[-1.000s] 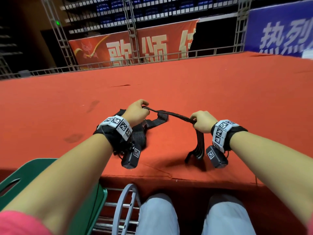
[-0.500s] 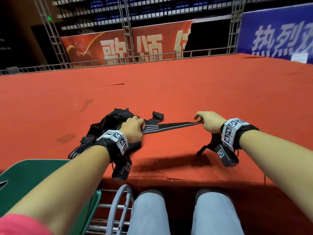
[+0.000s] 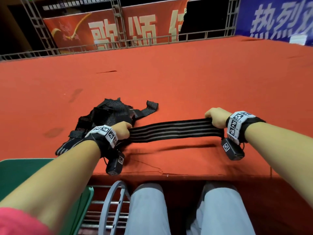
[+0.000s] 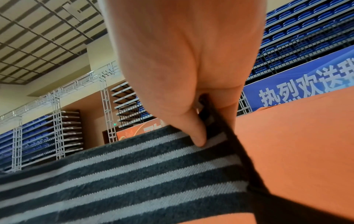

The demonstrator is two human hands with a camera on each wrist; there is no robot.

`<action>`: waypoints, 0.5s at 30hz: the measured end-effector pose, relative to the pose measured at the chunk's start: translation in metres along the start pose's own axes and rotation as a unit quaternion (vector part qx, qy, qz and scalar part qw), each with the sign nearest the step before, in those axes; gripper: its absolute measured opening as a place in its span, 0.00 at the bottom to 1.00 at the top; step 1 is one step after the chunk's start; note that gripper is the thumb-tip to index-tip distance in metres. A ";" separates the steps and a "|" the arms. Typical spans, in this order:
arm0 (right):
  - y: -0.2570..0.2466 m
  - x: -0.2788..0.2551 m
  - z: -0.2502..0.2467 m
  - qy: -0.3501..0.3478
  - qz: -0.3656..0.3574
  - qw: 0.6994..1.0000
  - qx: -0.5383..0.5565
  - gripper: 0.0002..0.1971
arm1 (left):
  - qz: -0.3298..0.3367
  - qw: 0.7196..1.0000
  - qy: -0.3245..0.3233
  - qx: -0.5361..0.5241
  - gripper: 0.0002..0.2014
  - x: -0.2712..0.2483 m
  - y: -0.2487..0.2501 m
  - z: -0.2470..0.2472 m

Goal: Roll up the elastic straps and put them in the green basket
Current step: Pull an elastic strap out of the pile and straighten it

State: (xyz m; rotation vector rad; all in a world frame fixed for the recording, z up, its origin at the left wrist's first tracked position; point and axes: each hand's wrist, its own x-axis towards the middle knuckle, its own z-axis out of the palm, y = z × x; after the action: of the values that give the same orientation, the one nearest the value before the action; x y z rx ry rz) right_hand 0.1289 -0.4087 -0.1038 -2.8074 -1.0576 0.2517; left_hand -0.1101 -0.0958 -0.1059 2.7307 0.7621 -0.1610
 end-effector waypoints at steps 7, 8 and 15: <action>0.014 -0.002 0.015 -0.024 0.029 0.999 -0.008 0.24 | -0.031 0.999 0.003 0.041 0.17 -0.001 -0.021 0.014; 0.016 -0.002 0.017 -0.028 0.031 0.999 -0.008 0.23 | -0.033 0.999 0.003 0.042 0.17 -0.001 -0.022 0.017; 0.024 -0.004 0.031 -0.040 0.039 0.998 -0.006 0.19 | -0.039 0.998 -0.012 0.042 0.17 -0.005 -0.031 0.030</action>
State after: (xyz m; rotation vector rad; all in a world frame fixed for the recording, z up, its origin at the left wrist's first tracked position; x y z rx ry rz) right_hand 0.1356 -0.4274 -0.1377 -2.8760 -0.9693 0.3693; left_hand -0.1314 -0.0821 -0.1413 2.7737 0.8749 -0.2491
